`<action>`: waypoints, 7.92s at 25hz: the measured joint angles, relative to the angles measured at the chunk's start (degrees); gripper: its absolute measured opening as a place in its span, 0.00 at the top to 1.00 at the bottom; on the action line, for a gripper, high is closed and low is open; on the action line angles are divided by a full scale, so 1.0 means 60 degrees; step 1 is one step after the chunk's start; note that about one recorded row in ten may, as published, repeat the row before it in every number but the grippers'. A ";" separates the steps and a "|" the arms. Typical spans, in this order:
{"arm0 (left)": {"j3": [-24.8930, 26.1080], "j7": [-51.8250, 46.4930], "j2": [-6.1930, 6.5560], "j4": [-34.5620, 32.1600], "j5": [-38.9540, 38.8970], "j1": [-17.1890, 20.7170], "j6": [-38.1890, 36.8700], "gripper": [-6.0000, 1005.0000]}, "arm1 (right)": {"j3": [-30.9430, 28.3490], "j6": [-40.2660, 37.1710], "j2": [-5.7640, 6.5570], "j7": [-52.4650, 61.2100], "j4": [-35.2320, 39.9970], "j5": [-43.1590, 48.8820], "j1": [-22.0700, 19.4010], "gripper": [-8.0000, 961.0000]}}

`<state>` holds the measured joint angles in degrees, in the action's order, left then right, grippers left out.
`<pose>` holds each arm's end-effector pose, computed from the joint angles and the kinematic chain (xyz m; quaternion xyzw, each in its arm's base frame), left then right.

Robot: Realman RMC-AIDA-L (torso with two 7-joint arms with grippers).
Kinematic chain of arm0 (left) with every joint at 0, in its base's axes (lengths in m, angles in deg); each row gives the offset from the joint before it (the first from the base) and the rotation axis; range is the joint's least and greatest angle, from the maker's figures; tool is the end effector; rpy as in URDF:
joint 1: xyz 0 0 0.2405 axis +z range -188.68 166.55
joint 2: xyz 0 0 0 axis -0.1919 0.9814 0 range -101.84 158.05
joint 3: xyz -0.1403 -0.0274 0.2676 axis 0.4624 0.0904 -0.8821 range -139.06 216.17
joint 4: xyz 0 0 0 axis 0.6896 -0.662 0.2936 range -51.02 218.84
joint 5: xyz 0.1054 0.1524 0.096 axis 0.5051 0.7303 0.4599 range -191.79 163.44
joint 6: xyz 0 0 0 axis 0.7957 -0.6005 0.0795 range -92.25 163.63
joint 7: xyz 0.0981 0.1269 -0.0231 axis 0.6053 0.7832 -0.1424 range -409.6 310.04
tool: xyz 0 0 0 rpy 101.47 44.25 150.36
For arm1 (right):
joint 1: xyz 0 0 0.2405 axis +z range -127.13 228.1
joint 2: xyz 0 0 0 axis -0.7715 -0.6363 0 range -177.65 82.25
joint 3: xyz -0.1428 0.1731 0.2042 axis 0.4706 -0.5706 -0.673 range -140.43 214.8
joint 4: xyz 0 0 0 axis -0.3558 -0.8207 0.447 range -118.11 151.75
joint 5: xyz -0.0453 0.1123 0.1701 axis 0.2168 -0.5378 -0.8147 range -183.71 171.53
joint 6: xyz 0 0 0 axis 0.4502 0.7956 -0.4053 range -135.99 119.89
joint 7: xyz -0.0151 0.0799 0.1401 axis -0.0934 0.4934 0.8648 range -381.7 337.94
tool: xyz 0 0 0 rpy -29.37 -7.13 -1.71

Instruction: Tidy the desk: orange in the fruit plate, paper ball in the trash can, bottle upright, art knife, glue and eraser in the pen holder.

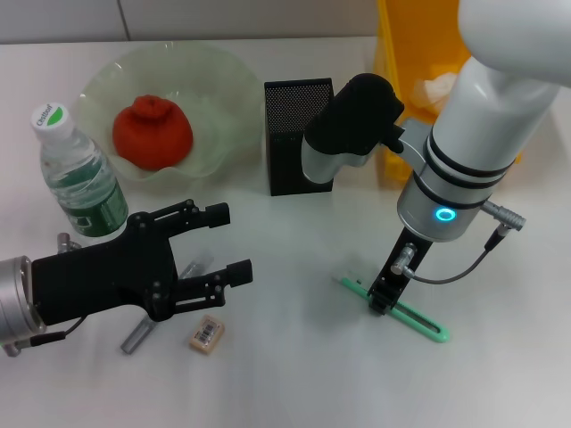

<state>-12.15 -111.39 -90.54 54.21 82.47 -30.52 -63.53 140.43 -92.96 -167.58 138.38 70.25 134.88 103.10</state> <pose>-0.3029 0.2749 -0.0520 -0.9162 -0.1529 -0.3568 0.0997 0.1832 0.3690 -0.1336 -0.8973 0.2980 -0.3175 0.0723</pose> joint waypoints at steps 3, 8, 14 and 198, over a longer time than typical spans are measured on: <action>0.0000 0.0000 0.0000 0.0000 0.0000 -0.0017 0.0000 0.21 | 0.0003 0.0004 0.0000 -0.0001 0.0012 0.0000 0.0004 0.78; 0.0000 0.0068 0.0000 -0.0001 -0.0001 -0.0024 0.0009 0.21 | 0.0006 0.0062 0.0001 -0.0003 0.0138 0.0001 -0.0038 0.80; 0.0000 0.0130 0.0000 0.0000 -0.0027 -0.0024 0.0014 0.21 | -0.0088 0.0218 0.0022 -0.0035 0.0678 0.0001 -0.0264 0.80; -0.6080 -1.0929 -0.0045 -0.7795 0.6484 -0.0934 0.1425 0.27 | -0.5167 0.1174 0.0000 -2.0462 -0.7255 -1.3198 -0.3970 0.24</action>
<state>-48.63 -176.97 -90.81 7.44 121.38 -36.12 -54.98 109.43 -85.92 -167.58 15.61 26.72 55.70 79.27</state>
